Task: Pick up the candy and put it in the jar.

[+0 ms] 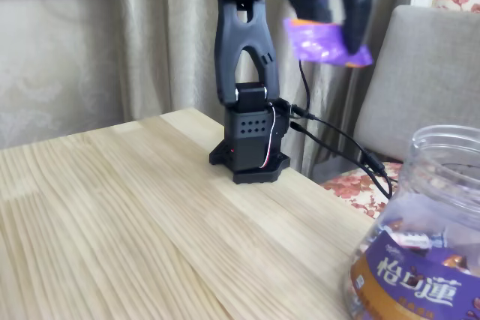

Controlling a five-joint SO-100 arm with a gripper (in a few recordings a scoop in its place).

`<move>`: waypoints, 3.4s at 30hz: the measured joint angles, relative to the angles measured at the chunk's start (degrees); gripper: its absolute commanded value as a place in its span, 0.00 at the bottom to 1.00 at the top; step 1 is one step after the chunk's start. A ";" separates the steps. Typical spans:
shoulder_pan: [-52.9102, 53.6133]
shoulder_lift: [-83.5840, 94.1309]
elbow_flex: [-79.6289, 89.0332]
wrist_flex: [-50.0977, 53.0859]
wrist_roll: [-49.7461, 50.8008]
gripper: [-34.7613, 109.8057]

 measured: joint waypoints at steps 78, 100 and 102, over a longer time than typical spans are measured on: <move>-7.65 -19.86 -10.55 -2.02 2.81 0.24; 72.69 22.68 37.53 -24.96 11.69 0.24; 75.23 26.19 45.97 -27.16 12.04 0.24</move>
